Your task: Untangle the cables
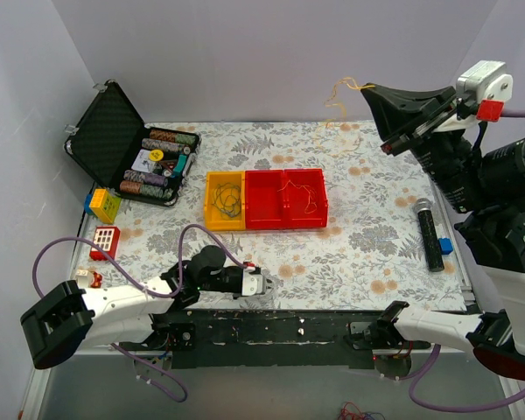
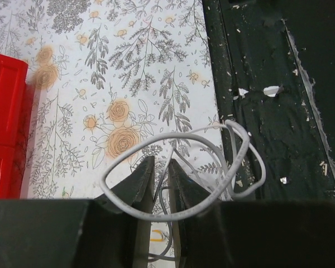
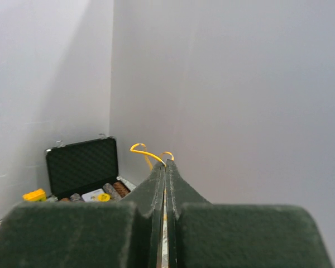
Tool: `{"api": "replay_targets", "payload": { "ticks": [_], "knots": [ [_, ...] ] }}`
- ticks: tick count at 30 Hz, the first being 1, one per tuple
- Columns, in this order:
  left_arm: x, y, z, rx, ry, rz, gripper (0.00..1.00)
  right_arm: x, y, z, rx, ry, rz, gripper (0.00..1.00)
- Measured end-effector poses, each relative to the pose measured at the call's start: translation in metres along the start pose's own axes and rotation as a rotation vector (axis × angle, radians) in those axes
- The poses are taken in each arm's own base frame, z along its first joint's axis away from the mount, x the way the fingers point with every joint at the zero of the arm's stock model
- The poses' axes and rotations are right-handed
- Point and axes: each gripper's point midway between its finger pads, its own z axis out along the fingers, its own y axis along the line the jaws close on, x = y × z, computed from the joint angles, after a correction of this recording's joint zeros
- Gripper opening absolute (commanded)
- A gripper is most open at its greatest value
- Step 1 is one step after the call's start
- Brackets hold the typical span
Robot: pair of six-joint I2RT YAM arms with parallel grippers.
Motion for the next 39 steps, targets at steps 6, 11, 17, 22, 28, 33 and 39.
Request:
{"api": "replay_targets", "payload": {
  "ticks": [6, 11, 17, 22, 28, 33, 39],
  "knots": [
    [0.004, -0.002, -0.001, 0.006, 0.011, 0.011, 0.16, 0.006, -0.021, 0.003, 0.106, 0.033, -0.071, 0.01],
    [-0.001, 0.000, -0.002, -0.004, 0.004, 0.003, 0.17, 0.053, -0.023, 0.008, 0.142, 0.129, -0.098, 0.01],
    [-0.022, 0.015, -0.001, -0.036, -0.014, -0.017, 0.17, 0.158, -0.016, 0.015, 0.148, 0.336, -0.147, 0.01],
    [-0.046, 0.027, -0.001, -0.062, -0.050, -0.034, 0.16, 0.226, -0.026, 0.015, 0.168, 0.474, -0.176, 0.01],
    [-0.054, 0.031, -0.002, -0.065, -0.057, -0.050, 0.17, 0.245, -0.052, 0.021, 0.222, 0.475, -0.160, 0.01],
    [-0.053, 0.030, -0.002, -0.064, -0.051, -0.054, 0.17, 0.260, -0.069, 0.025, 0.247, 0.471, -0.142, 0.01],
    [-0.054, 0.032, -0.003, -0.069, -0.053, -0.052, 0.17, 0.287, -0.085, 0.024, 0.269, 0.510, -0.127, 0.01]
  ]
}}
